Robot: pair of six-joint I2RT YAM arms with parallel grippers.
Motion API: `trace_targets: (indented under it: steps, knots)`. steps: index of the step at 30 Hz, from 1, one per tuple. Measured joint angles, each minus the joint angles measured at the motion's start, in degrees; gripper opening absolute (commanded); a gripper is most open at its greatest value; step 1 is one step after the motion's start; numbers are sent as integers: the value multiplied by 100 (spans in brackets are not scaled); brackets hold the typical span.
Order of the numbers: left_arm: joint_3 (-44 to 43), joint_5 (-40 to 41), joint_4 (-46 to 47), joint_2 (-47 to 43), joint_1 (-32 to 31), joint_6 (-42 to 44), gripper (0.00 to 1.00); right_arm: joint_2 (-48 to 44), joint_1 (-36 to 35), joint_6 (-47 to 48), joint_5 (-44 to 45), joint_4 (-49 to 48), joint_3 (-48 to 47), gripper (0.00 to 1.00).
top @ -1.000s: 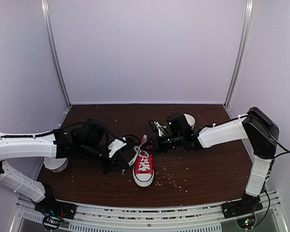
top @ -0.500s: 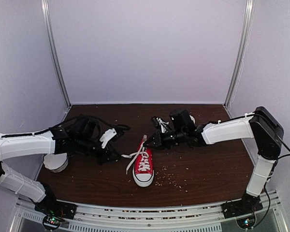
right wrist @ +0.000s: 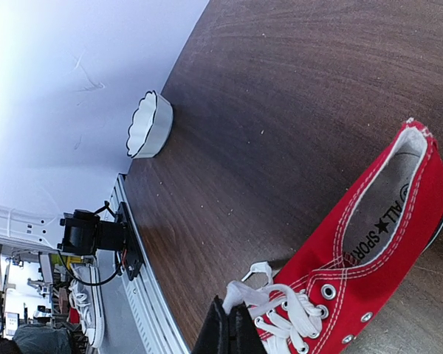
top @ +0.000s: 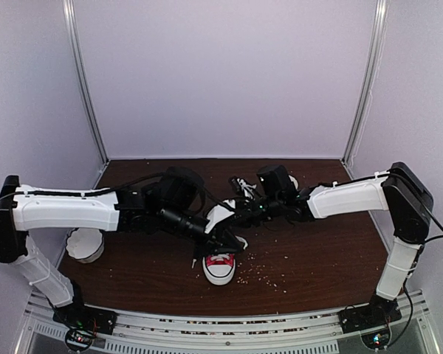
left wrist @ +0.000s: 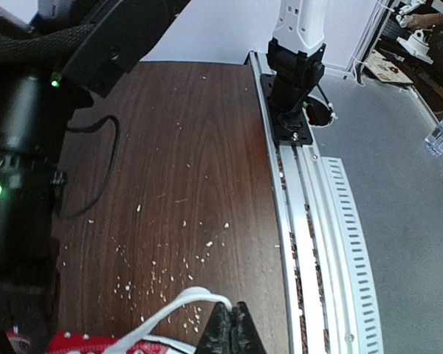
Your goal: Tie the shoes
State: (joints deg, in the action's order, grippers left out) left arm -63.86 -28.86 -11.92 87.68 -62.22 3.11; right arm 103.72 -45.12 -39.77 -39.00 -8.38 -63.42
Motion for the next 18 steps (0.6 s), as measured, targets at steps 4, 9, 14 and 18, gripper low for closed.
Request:
trace_targets:
  steps: [4, 9, 14, 18]
  knots:
    - [-800, -31, -66, 1014, -164, 457, 0, 0, 24, 92, -39, 26, 0, 0]
    - [-1410, 15, -442, 1858, -367, 1073, 0, 0, 101, 260, -179, 101, -7, 0]
    - [-1961, 63, -748, 2409, -474, 1646, 2, 11, 118, 514, -264, 289, -57, 0]
    - [-2059, 61, -855, 2573, -474, 1980, 9, 46, 118, 680, -337, 437, -190, 0]
